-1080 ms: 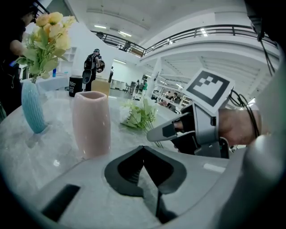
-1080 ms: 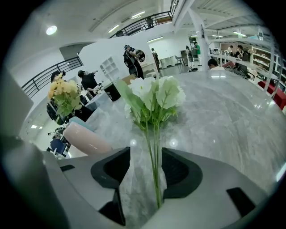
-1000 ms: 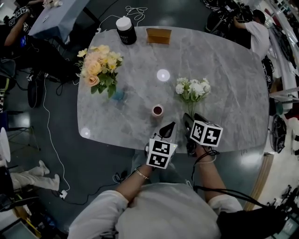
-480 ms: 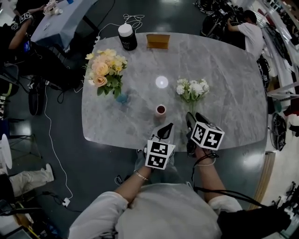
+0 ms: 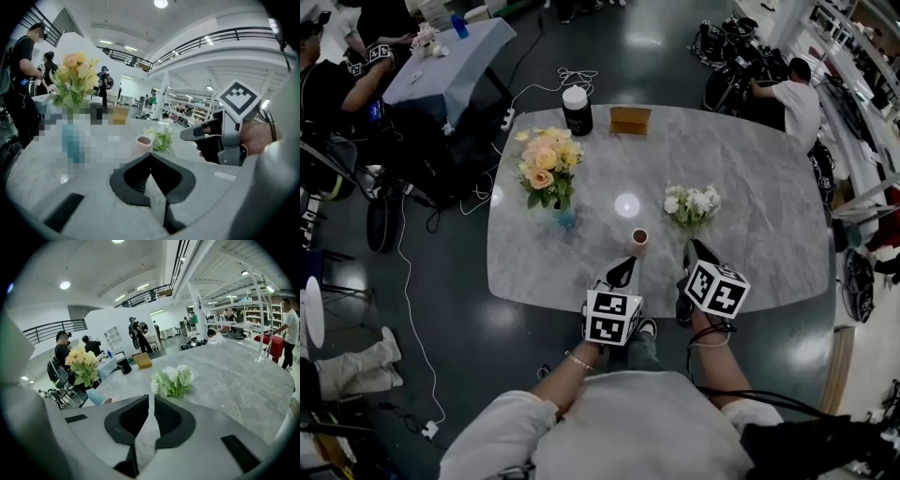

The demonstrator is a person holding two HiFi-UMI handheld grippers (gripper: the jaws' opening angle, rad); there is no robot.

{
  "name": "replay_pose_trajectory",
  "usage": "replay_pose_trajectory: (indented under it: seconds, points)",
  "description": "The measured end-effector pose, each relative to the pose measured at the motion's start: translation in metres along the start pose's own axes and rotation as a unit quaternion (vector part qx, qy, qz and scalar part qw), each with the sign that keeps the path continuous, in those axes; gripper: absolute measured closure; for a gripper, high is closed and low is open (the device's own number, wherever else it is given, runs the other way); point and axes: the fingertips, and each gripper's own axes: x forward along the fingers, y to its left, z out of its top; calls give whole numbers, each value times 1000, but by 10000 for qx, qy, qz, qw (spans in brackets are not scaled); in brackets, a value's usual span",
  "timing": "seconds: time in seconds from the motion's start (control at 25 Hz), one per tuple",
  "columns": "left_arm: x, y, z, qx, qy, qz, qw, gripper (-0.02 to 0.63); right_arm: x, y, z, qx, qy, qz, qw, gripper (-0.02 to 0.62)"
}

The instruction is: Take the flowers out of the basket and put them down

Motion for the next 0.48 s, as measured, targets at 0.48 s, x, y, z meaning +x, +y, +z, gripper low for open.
replay_pose_trajectory:
  seconds: [0.48]
  points:
    - [-32,33,74,466,-737,401,9954,595,-16,62,44,-437,-791,456,9949,584]
